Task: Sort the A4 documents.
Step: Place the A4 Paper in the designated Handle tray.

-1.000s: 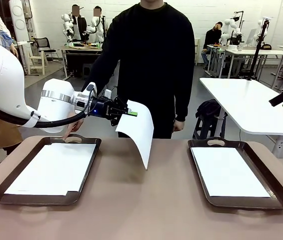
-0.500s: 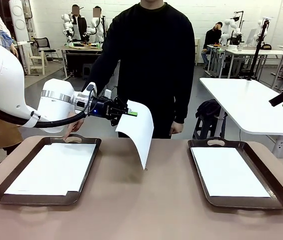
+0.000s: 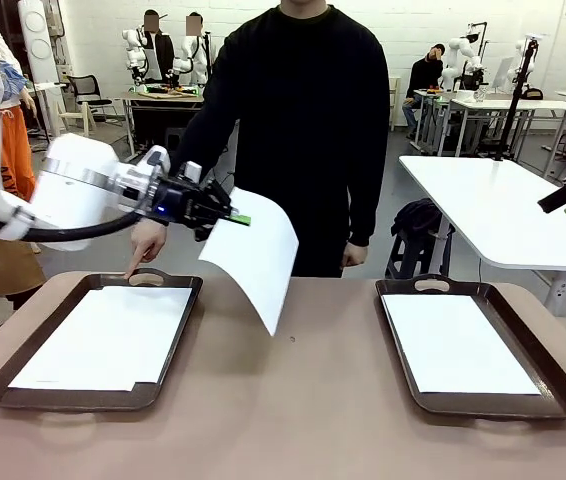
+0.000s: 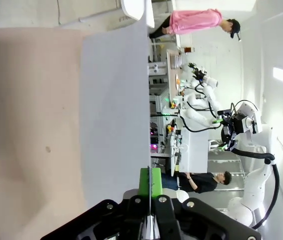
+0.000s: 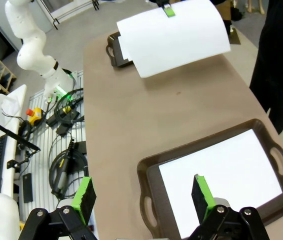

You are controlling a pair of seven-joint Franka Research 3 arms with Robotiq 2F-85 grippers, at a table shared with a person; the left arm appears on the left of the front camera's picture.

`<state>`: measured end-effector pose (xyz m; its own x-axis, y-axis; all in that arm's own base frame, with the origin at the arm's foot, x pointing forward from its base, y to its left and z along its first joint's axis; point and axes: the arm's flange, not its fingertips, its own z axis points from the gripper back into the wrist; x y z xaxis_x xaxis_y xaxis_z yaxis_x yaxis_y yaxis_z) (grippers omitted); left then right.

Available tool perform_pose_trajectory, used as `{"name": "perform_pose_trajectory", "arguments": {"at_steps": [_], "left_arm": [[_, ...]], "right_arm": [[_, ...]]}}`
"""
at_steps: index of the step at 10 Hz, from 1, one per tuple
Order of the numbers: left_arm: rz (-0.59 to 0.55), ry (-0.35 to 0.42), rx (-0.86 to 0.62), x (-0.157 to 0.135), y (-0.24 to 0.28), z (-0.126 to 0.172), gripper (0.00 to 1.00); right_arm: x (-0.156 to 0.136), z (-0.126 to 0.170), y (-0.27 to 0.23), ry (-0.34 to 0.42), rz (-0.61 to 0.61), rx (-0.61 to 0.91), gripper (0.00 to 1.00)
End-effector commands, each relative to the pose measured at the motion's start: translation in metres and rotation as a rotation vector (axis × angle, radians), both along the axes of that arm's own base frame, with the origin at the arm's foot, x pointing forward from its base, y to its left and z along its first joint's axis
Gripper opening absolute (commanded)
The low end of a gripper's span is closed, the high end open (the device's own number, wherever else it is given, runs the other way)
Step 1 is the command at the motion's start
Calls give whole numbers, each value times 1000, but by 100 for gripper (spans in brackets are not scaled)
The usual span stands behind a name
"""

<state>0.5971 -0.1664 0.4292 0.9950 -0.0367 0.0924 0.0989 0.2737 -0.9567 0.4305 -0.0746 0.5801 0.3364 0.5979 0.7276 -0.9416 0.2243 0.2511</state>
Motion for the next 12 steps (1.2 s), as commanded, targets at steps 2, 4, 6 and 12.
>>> {"name": "perform_pose_trajectory", "arguments": {"at_steps": [2, 4, 6, 12], "left_arm": [[100, -12, 92, -33, 65, 26, 1], [145, 11, 129, -36, 95, 26, 1], [129, 6, 133, -31, 107, 13, 1], [141, 56, 247, -56, 146, -24, 1]], "right_arm": [[-1, 0, 1, -2, 1, 2, 100], [-1, 0, 1, -2, 1, 2, 100], [-1, 0, 1, -2, 1, 2, 100], [-1, 0, 1, -2, 1, 2, 100]]}}
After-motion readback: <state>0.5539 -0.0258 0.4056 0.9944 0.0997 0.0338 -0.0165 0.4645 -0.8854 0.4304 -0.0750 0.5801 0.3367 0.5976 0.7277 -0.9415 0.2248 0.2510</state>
